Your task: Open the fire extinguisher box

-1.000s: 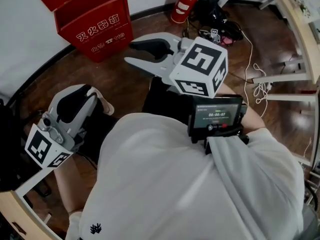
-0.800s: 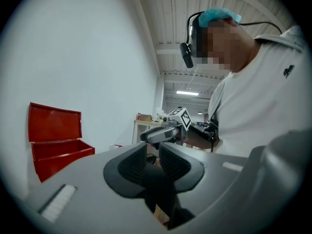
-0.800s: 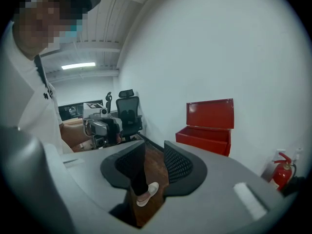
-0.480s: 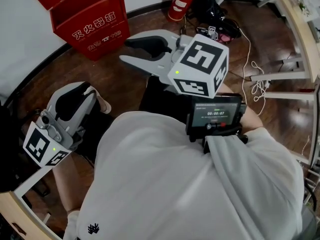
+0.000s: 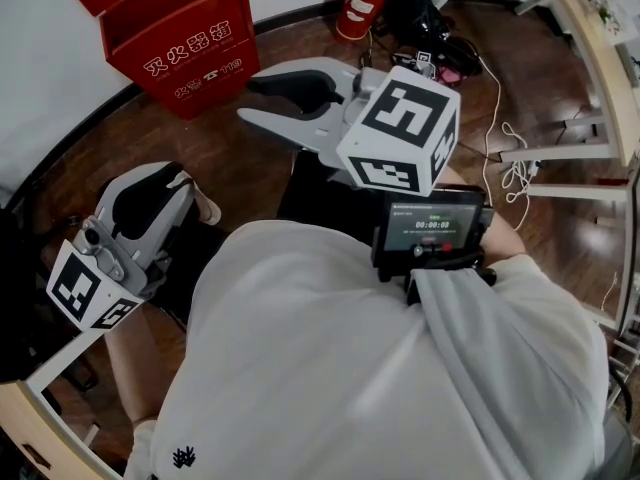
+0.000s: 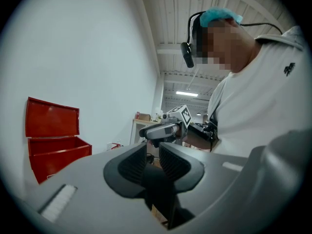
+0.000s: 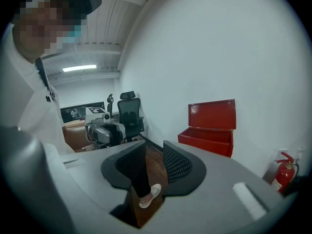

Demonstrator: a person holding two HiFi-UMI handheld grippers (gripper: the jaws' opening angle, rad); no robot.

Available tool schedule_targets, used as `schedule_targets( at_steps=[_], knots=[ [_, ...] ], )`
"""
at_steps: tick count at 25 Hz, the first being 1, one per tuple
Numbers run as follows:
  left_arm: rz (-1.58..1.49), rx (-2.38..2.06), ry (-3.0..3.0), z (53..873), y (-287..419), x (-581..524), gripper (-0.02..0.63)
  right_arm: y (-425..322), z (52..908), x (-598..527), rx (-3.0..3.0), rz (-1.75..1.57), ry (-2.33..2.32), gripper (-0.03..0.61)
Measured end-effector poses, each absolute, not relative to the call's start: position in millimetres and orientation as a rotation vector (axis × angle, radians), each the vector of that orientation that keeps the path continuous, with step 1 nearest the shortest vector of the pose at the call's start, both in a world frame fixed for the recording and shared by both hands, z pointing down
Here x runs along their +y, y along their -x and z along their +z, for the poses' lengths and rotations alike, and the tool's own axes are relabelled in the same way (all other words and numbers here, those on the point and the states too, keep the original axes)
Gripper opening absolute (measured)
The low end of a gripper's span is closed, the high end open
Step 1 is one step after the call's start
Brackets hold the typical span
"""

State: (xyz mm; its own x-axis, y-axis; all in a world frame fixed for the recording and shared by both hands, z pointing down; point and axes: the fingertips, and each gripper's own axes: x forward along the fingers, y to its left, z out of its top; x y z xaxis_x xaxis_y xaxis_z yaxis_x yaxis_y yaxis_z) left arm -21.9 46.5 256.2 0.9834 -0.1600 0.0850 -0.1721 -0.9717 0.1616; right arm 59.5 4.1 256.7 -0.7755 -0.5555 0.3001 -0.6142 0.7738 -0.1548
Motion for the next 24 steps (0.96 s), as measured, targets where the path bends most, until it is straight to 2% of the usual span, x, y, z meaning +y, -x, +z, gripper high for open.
schedule_targets(
  at_steps=[24],
  knots=[
    [0.113, -0.252, -2.955, 260.4, 24.3, 42.0, 0.080, -59.3, 258.6, 6.6, -2.727, 0.370, -0.909, 0.083]
  ],
)
